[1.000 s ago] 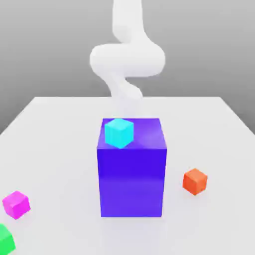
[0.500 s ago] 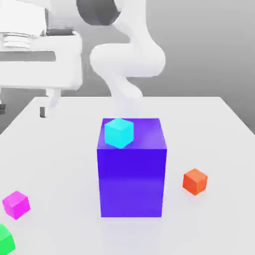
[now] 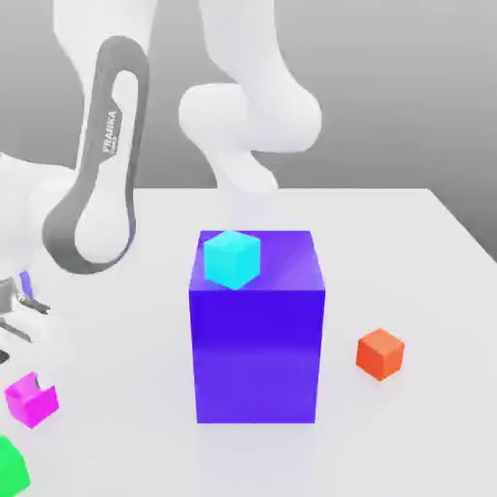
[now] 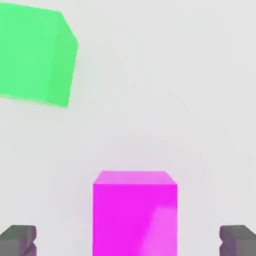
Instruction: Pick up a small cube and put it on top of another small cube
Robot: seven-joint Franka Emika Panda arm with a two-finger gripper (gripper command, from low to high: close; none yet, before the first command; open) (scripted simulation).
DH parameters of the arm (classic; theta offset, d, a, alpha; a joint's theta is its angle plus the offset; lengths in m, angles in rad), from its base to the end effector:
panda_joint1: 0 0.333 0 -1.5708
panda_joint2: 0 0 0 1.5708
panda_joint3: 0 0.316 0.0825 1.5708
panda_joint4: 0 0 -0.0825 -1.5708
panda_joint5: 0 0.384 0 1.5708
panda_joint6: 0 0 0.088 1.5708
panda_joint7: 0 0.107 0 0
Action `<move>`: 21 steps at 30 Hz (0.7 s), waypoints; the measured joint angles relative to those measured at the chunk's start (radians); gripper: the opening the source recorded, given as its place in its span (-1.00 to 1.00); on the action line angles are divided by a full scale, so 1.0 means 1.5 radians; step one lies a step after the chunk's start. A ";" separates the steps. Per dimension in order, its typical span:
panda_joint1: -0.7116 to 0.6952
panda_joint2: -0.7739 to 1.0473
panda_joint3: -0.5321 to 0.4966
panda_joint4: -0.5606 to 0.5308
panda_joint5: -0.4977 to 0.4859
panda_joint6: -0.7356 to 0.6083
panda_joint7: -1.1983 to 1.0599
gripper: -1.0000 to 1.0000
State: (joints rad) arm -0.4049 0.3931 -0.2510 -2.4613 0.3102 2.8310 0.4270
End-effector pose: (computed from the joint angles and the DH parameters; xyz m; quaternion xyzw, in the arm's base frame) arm 0.3581 -0.3069 0.1462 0.7774 -0.6290 0.0009 0.0009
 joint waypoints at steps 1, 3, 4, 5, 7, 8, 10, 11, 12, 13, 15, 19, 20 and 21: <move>-0.014 0.022 0.017 0.005 0.014 0.017 -0.011 -1.00; -0.014 0.022 0.017 0.005 0.014 0.017 -0.010 -1.00; -0.014 0.022 0.017 0.005 0.013 0.017 -0.010 -1.00; -0.014 0.022 0.017 0.005 0.013 0.016 -0.010 -1.00; -0.021 0.033 0.025 0.008 0.020 0.025 -0.015 -1.00; -0.018 0.026 0.021 0.006 0.016 0.020 -0.012 -1.00; 0.000 -0.008 -0.002 -0.003 -0.009 -0.006 0.007 -1.00; 0.006 -0.031 -0.012 -0.008 -0.028 -0.022 0.021 -1.00; 0.015 -0.054 -0.025 -0.014 -0.046 -0.039 0.034 -1.00; 0.022 -0.076 -0.035 -0.017 -0.063 -0.057 0.048 -1.00; 0.037 -0.079 -0.039 0.016 -0.077 -0.093 0.079 -1.00; 0.066 -0.060 -0.036 0.107 -0.091 -0.165 0.143 -1.00; 0.073 -0.054 -0.034 0.131 -0.093 -0.184 0.158 -1.00; 0.079 -0.048 -0.031 0.155 -0.096 -0.200 0.174 -1.00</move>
State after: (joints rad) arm -0.2862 0.3208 -0.2978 -2.2291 0.1660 2.5303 0.6878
